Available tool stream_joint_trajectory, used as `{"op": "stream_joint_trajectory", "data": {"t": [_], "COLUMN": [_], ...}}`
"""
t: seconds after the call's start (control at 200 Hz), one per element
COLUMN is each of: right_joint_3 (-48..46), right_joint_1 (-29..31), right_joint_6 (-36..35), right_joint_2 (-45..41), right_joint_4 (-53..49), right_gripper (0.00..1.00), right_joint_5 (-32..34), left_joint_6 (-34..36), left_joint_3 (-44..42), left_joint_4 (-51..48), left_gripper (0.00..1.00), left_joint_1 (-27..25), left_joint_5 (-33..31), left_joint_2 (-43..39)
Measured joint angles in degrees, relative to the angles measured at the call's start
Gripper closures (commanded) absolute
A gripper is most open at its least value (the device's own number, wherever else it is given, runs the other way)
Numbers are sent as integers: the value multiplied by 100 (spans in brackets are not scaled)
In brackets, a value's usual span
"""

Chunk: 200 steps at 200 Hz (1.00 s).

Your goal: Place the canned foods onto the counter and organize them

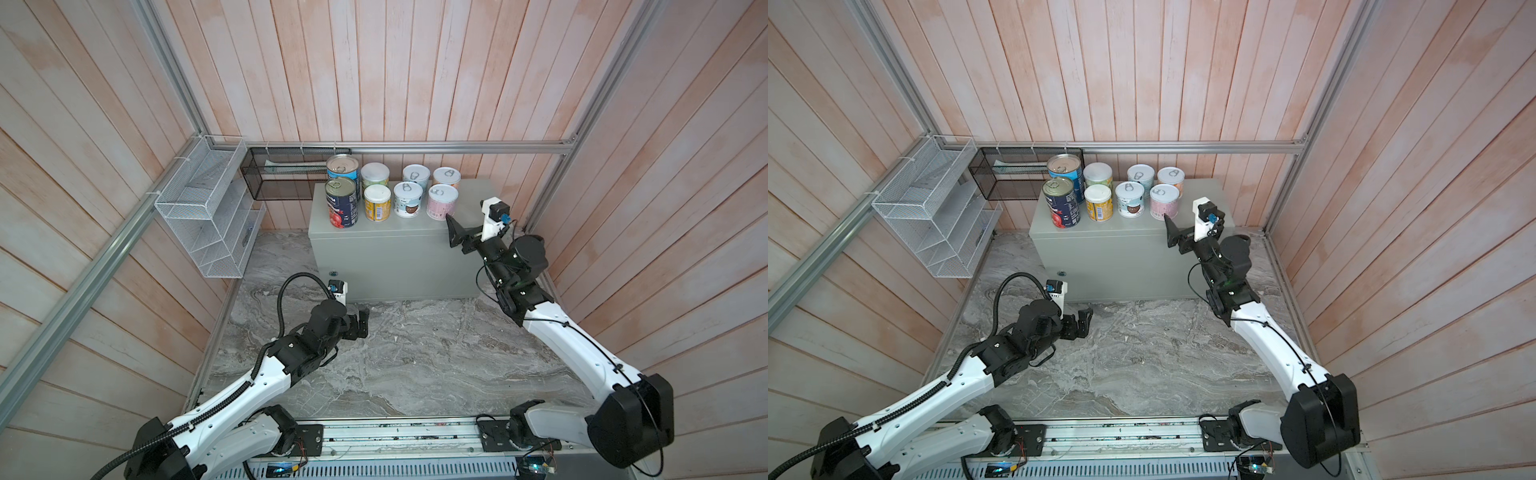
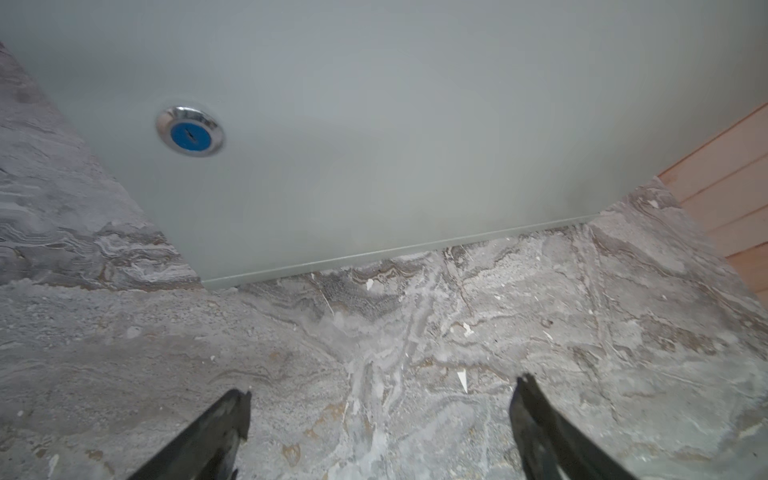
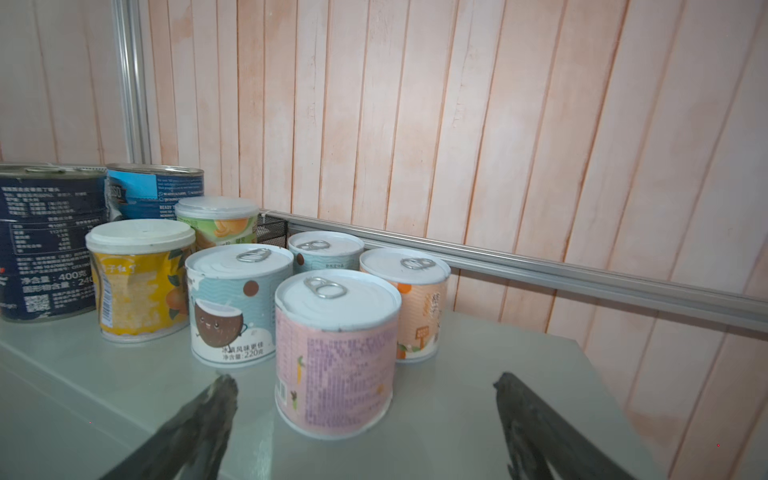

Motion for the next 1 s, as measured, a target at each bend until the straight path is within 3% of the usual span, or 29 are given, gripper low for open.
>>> {"op": "stream_joint_trajectory", "data": {"t": [0.115,0.255,0.465,0.665,1.0], "right_joint_3": [-861,-2020,-3416,-4240,-4343], "right_joint_1": [-72,-308,-780,-1707,-2277], "right_joint_6": [-57,55,549,1519,1847], "right_joint_2": [-610,-1180,-1281,-1012,616], "right_joint_4": [142,522,1012,1357,2127], "right_gripper": [2,2,3,3,2], "right_joint_5": [450,1152,2216,3283,3390], "left_joint_6": [90,94,197,345,1491], "left_joint_3": [-214,-636,-1058,-1370,-1615], "left_joint_4": [444,949,1762,2588,4957], "left_gripper": [0,0,0,0,0], "left_joint_1": [129,664,1248,1836,2520], "left_joint_5": [-382,-503,-820,-951,-1093], "left_joint_2": [44,-15,22,610,1537]}}
